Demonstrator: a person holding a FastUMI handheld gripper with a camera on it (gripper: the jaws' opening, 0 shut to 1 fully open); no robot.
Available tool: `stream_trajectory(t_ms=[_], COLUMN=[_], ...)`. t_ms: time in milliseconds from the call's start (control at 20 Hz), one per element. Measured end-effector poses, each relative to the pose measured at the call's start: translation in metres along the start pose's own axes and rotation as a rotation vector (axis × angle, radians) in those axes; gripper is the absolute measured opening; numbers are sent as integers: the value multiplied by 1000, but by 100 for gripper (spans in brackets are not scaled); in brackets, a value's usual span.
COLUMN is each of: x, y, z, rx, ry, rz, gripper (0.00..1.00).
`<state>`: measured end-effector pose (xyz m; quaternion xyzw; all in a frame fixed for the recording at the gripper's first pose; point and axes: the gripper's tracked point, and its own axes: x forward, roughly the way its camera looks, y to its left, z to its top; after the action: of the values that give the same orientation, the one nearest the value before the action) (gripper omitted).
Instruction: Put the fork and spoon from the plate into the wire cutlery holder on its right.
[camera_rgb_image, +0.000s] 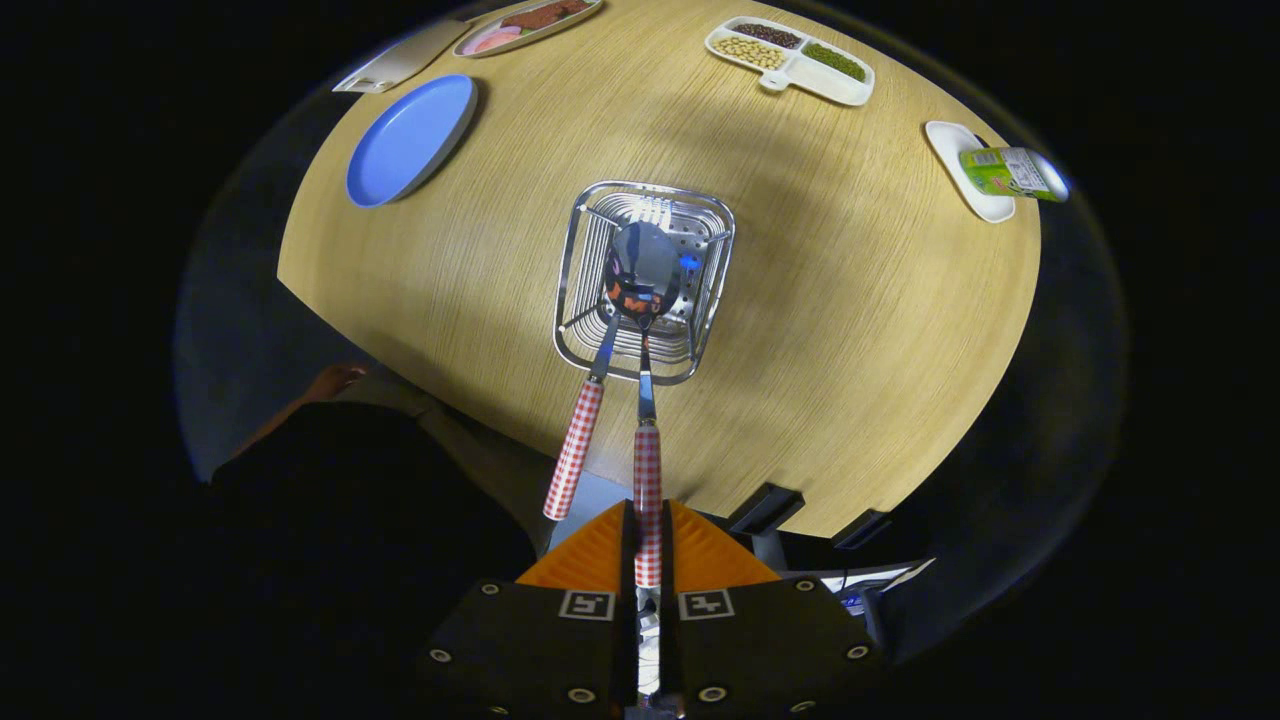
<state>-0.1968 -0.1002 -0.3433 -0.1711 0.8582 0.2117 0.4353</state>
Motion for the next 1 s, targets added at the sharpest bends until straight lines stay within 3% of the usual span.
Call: stream_trajectory(t_ms=[600, 1000], x=[-4, -8], y=[1, -2], z=[17, 33], rx=[-5, 86], ry=[118, 41], rz=[37, 60], gripper=[8, 28])
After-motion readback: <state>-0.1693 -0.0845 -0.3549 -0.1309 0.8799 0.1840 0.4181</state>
